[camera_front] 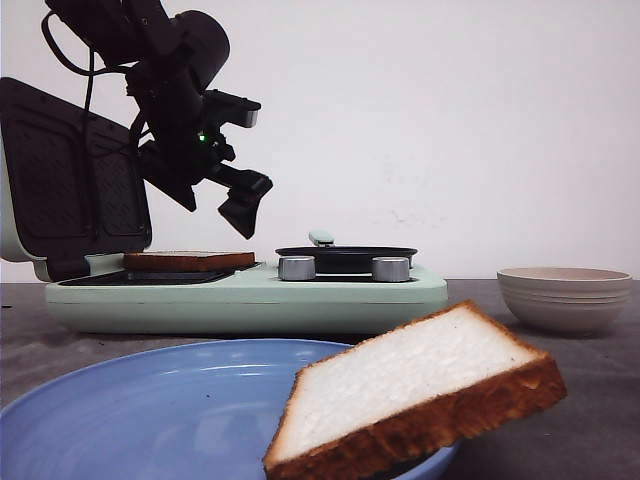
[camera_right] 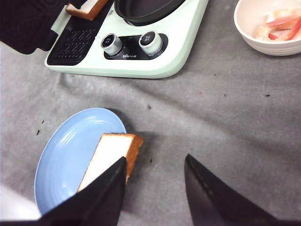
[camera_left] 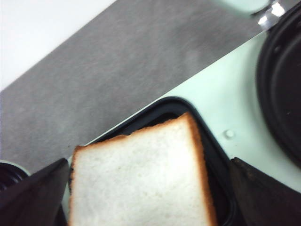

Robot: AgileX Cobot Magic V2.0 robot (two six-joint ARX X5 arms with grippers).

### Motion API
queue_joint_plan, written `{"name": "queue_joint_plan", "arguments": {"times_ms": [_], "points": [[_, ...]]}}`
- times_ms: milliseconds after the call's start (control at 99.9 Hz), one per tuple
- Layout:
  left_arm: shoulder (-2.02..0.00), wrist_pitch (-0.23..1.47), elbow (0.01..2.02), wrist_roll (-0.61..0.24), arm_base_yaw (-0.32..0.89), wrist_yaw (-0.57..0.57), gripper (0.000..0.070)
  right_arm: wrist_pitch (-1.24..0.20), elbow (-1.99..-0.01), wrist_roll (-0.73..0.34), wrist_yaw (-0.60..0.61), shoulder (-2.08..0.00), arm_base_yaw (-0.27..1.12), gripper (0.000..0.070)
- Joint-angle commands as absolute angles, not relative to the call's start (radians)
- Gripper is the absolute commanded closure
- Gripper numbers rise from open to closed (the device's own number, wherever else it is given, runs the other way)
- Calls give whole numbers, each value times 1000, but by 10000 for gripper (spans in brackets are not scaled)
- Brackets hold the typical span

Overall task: Make breakfast with bread and shrimp
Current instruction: 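Lower the bread onto the sandwich maker plate and open the left gripper, then raise the left gripper away from the sandwich maker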

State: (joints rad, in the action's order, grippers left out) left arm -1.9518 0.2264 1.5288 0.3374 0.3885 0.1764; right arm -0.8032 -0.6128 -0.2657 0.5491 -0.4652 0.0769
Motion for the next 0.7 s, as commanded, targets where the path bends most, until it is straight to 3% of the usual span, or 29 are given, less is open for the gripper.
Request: {"name": "queue_joint_plan", "arguments": {"times_ms": [0,240,691], "points": [[-1979,214,1559,290,392,155,50,-794,-623,-254,549,-468,78,459],[-1973,300,1675,179,392,59,50,-794,-623,-254,548,-468,78,459],[-1939,664,2086,-4,355,-273,80,-794,-623,-254,549,-468,78,459]]}}
